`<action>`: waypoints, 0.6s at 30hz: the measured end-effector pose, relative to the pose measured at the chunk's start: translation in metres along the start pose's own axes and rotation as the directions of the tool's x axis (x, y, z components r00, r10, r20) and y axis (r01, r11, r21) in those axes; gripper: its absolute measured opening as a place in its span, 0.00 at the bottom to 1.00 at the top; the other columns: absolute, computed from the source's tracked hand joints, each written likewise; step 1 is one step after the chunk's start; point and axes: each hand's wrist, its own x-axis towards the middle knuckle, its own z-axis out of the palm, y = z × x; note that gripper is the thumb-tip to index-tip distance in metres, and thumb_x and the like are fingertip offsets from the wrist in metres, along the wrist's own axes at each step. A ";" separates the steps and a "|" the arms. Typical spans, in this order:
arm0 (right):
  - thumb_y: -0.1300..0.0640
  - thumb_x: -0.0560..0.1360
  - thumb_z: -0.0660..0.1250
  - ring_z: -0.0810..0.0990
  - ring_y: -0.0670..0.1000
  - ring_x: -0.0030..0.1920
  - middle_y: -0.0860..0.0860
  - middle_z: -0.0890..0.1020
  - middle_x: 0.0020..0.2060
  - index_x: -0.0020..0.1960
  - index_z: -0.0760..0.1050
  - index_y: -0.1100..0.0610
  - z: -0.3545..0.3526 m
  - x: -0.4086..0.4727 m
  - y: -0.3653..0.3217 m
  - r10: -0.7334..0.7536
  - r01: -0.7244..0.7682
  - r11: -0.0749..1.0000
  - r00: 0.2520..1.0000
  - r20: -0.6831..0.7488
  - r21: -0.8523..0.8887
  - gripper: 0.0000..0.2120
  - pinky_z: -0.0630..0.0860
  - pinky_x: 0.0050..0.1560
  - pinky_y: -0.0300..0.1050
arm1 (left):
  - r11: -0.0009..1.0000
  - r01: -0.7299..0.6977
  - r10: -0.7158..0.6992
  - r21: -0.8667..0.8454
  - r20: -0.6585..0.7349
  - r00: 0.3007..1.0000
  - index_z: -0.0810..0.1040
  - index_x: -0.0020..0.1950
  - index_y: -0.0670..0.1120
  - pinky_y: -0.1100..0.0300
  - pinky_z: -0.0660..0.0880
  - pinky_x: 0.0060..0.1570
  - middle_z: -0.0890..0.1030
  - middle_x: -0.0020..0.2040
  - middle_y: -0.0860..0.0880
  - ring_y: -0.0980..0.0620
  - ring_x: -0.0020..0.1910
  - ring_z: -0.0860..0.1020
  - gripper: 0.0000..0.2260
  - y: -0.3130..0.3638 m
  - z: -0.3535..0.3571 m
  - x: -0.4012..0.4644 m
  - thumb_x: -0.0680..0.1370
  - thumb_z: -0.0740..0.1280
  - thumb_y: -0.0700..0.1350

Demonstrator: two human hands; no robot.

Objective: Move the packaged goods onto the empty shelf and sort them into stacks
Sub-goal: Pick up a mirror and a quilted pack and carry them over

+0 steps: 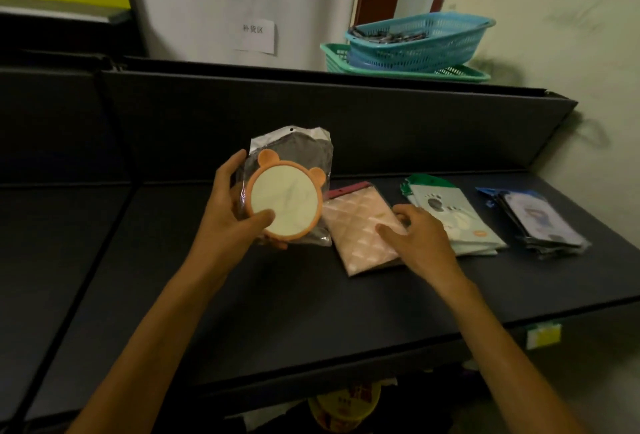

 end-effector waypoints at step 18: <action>0.48 0.76 0.65 0.74 0.52 0.59 0.51 0.78 0.59 0.62 0.75 0.53 -0.018 -0.002 -0.001 -0.338 0.332 0.912 0.941 0.019 -0.240 0.17 0.62 0.61 0.45 | 0.862 0.496 -0.481 0.108 -0.135 0.866 0.57 0.72 0.62 0.49 0.82 0.37 0.65 0.71 0.45 0.39 0.58 0.75 0.41 -0.021 -0.017 -0.014 0.70 0.72 0.33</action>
